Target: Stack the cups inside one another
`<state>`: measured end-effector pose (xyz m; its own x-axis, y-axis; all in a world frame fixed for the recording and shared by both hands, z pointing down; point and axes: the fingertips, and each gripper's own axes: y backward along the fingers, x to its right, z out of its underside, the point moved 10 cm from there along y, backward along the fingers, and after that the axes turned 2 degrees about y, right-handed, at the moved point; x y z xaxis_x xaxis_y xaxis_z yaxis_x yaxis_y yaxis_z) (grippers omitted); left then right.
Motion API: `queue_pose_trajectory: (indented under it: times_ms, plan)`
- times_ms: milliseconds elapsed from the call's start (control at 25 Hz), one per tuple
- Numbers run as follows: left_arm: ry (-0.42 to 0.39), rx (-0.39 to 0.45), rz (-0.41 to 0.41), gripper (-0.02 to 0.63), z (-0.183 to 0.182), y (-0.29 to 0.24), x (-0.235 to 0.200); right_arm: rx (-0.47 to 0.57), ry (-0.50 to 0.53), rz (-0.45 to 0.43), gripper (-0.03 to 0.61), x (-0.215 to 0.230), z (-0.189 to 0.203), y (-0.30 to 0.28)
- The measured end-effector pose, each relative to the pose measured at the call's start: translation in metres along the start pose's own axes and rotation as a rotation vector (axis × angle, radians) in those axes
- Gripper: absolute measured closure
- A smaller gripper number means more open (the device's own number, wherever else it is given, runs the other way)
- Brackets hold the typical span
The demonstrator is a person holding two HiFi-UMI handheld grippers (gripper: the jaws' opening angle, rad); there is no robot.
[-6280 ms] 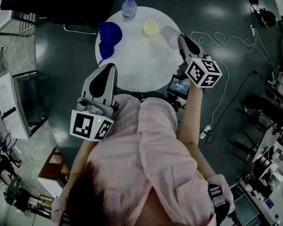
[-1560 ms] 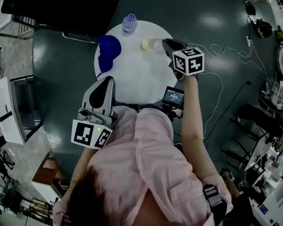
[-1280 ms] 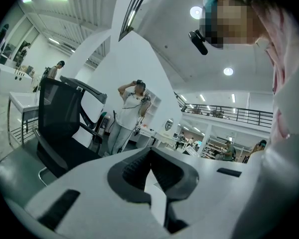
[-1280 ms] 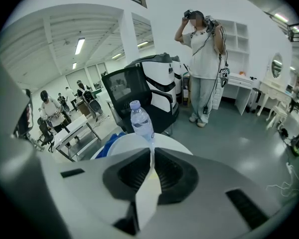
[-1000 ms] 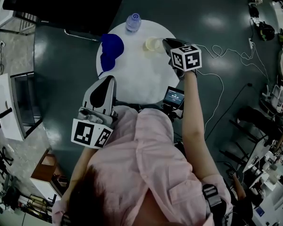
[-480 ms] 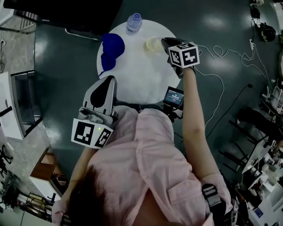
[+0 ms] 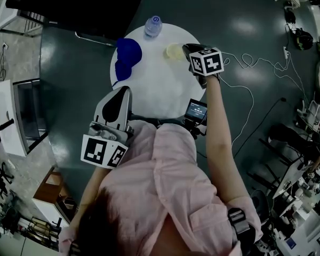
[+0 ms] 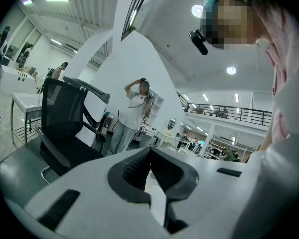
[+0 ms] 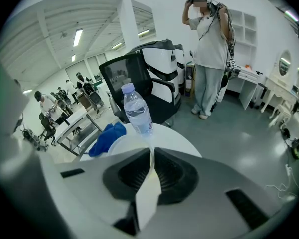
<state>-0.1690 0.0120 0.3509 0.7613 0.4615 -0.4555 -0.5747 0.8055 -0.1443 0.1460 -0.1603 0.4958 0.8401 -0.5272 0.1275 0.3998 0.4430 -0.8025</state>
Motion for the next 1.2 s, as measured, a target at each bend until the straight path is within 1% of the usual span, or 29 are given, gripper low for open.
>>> queue_pose_trajectory:
  times_ms: [760, 1200]
  plan:
    - [0.008, -0.016, -0.009, 0.597, -0.001, -0.004, -0.001, -0.046, 0.009, -0.02, 0.534, 0.002, 0.002, -0.023]
    - [0.009, -0.028, -0.007, 0.597, 0.001, -0.006, -0.002, -0.091, 0.019, -0.022, 0.534, 0.003, 0.01, -0.037]
